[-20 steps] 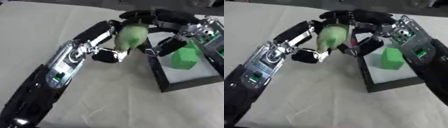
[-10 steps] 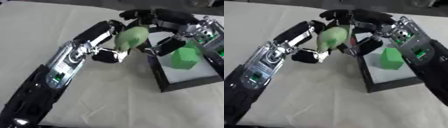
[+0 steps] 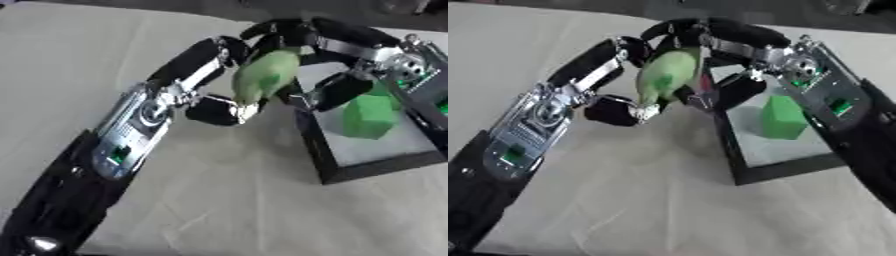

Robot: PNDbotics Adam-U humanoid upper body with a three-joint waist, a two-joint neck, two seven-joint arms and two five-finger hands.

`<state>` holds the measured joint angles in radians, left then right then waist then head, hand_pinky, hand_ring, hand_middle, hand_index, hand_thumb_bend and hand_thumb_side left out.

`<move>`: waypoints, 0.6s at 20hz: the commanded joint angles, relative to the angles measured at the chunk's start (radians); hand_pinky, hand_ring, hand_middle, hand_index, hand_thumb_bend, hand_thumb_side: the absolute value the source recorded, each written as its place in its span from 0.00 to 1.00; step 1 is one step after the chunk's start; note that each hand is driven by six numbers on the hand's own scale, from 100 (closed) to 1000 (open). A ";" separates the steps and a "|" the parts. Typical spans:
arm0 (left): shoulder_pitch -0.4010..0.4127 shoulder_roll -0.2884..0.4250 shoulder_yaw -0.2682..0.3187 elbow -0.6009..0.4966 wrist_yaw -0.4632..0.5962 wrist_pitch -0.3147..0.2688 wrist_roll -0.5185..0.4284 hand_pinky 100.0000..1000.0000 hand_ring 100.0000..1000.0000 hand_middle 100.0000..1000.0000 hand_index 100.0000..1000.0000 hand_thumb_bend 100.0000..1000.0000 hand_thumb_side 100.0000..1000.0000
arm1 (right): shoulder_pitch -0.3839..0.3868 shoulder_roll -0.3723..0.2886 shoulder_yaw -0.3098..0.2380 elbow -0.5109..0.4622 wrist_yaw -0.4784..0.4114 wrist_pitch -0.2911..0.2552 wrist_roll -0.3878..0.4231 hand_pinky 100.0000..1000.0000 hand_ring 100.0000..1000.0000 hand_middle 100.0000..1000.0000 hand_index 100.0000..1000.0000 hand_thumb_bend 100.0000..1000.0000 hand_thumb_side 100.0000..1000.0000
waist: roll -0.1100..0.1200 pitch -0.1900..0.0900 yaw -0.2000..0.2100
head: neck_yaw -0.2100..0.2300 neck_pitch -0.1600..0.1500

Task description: Pick up the objects with one hand, pass them to the other hand, and then place them into the box on the other side of the table.

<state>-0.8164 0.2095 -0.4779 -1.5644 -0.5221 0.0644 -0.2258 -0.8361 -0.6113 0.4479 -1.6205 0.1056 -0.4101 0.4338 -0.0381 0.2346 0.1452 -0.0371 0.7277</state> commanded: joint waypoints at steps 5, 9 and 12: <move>-0.012 0.008 -0.002 -0.028 -0.005 0.016 0.043 0.76 0.76 0.69 0.80 0.69 0.50 | -0.012 -0.019 -0.010 -0.010 -0.038 0.017 0.038 0.89 0.82 0.90 0.67 0.00 0.13 | -0.014 -0.004 0.001 | 0.002 -0.004; -0.009 0.014 -0.004 -0.029 -0.032 0.008 0.039 0.77 0.77 0.71 0.81 0.91 0.62 | -0.011 -0.023 -0.013 -0.012 -0.042 0.020 0.044 0.89 0.81 0.90 0.66 0.00 0.12 | -0.013 -0.005 0.001 | 0.001 -0.003; -0.008 0.016 -0.005 -0.027 -0.046 0.003 0.033 0.77 0.78 0.72 0.82 1.00 0.69 | -0.011 -0.025 -0.015 -0.012 -0.042 0.022 0.044 0.89 0.81 0.89 0.66 0.00 0.12 | -0.012 -0.006 0.000 | 0.000 -0.004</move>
<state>-0.8089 0.2104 -0.4898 -1.5650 -0.5587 0.0725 -0.1942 -0.8358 -0.6122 0.4439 -1.6210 0.0669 -0.3879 0.4742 -0.0381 0.2346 0.1457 -0.0367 0.7277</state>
